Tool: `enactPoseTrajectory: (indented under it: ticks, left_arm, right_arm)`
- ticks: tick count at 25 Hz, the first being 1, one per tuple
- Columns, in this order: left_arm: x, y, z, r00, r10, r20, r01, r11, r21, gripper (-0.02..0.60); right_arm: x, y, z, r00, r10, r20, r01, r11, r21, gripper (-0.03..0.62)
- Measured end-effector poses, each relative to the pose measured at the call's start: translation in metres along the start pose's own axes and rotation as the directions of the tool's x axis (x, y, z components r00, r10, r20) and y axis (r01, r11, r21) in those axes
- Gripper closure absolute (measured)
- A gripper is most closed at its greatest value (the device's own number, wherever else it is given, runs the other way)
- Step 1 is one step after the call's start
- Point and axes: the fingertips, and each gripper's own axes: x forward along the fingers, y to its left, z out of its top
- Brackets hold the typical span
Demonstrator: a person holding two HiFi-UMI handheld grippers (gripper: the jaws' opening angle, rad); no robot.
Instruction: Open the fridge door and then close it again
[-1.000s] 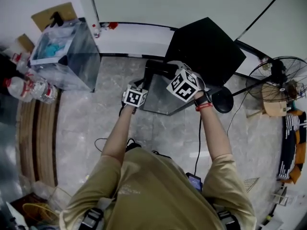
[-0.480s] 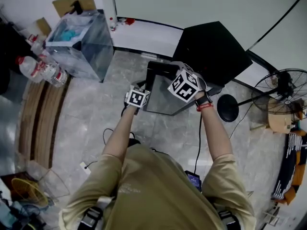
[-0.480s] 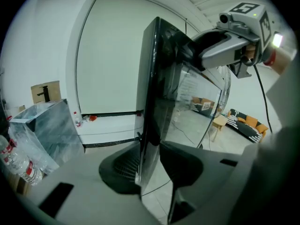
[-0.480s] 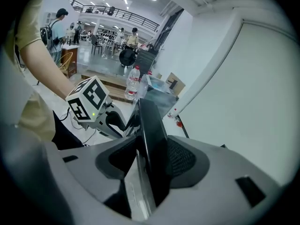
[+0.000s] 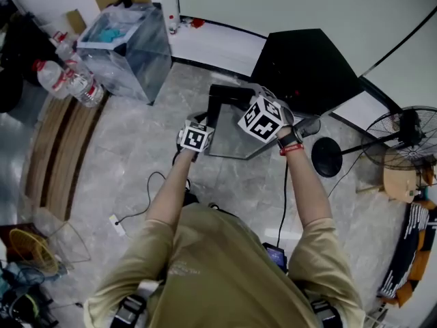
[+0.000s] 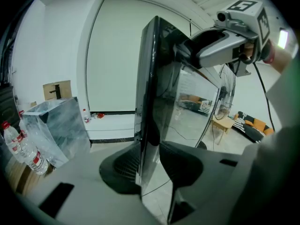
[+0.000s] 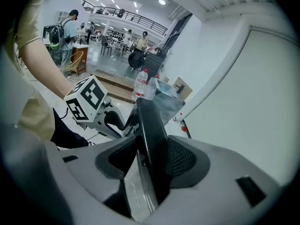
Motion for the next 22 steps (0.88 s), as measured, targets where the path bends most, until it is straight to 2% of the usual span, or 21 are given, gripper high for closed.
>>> enactPoseTrajectory:
  ticks: [14,22]
  left_arm:
    - [-0.03,-0.029,-0.02,0.999,0.039,0.02,-0.038,0.998,-0.045,0.449]
    - [-0.039,-0.039,-0.032,0.998,0.06,0.02,-0.059,0.997,-0.048,0.453]
  right_arm:
    - [-0.019,0.032,0.0,0.999,0.04,0.027,-0.039,0.997,-0.061,0.375]
    - [-0.027,0.046,-0.001,0.999,0.032,0.045,-0.028,0.996,-0.079,0.367]
